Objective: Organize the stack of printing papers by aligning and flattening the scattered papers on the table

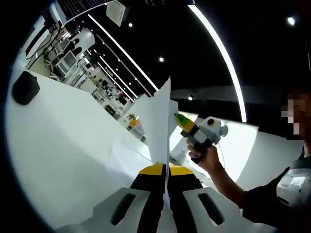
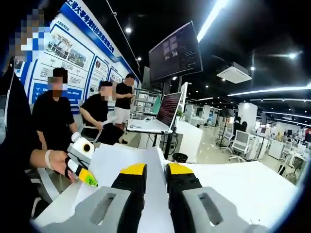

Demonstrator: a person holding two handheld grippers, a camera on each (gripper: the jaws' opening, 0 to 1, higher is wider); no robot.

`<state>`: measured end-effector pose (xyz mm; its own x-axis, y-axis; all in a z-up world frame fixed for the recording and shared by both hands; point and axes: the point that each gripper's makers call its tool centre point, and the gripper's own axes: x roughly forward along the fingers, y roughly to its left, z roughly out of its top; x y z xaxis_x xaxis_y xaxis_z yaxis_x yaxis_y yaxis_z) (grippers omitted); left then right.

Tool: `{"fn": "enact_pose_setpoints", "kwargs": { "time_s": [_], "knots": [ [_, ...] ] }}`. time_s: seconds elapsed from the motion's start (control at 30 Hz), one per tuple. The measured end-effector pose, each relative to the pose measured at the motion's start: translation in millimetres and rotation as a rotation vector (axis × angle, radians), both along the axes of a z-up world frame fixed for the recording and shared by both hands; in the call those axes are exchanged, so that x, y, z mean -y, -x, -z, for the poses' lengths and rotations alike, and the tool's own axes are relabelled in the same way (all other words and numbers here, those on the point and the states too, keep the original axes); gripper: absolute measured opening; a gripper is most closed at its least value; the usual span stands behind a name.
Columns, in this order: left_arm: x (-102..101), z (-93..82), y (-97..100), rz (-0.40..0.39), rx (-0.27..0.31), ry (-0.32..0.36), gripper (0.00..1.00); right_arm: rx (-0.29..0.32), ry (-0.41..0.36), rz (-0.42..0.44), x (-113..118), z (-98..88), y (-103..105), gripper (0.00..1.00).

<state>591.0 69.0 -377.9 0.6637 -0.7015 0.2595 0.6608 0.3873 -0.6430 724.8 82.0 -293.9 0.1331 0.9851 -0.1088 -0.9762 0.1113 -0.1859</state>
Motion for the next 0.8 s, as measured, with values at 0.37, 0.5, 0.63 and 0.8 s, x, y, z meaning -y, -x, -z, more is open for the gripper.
{"fn": "enact_pose_setpoints", "kwargs": {
  "time_s": [0.37,0.5,0.63,0.8],
  "knots": [
    [0.1,-3.2,1.2,0.006,0.01,0.007,0.06,-0.003,0.013,0.109,19.6,7.4,-31.2,0.26],
    [0.9,-2.3,1.7,0.004,0.008,0.008,0.06,-0.005,0.0,0.129,30.6,6.5,-34.5,0.26],
    [-0.4,-2.0,1.5,-0.001,0.012,-0.002,0.06,-0.007,0.009,0.144,44.7,11.5,-32.7,0.26],
    [1.0,-1.2,0.6,-0.001,0.012,-0.008,0.06,-0.015,0.021,0.157,55.4,19.6,-32.8,0.27]
  ]
}}
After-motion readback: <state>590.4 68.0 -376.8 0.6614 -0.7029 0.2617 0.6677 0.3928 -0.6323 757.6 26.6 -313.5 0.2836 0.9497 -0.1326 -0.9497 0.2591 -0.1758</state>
